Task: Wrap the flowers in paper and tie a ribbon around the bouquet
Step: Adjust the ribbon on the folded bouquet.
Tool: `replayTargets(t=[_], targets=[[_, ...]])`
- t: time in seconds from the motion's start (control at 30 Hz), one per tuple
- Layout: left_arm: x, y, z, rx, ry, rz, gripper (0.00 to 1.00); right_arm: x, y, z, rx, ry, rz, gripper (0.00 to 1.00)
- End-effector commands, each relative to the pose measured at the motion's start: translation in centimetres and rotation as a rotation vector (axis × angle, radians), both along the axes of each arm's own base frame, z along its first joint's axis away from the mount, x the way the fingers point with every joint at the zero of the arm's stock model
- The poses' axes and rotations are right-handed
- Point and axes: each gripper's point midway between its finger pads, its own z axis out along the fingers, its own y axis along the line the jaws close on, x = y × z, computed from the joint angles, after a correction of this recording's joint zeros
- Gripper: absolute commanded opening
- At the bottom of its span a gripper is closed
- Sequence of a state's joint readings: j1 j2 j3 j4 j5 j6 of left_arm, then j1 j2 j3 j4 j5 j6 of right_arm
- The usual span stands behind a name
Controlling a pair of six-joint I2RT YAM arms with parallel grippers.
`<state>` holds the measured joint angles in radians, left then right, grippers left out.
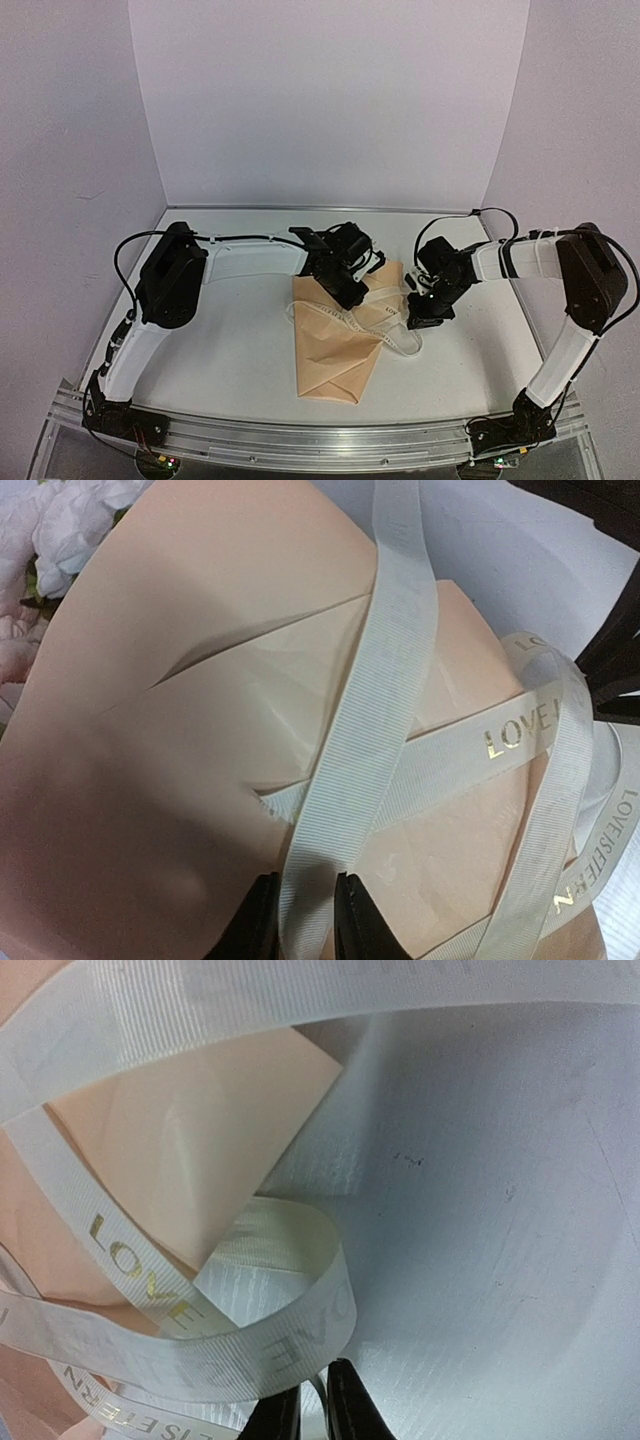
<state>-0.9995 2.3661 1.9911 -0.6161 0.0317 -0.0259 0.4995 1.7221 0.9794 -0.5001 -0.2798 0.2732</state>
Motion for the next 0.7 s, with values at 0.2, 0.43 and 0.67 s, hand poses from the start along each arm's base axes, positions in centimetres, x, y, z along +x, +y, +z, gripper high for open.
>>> replayTargets(t=[0.2,0.43,0.67], targets=[[0.2,0.9,4.2,-0.026,-0.072,0.043,0.00,-0.4,-0.4,1.6,-0.001,0.002,-0.026,0.05],[2.4,1.6,7.5,-0.130,-0.143,0.170,0.00,-2.8,-1.5,1.8,-0.017,0.063,-0.068,0.00],[4.1,2.9,8.9,-0.218,-0.135,0.269,0.00,-5.6,-3.9,2.0,-0.085,0.073,-0.128,0.00]])
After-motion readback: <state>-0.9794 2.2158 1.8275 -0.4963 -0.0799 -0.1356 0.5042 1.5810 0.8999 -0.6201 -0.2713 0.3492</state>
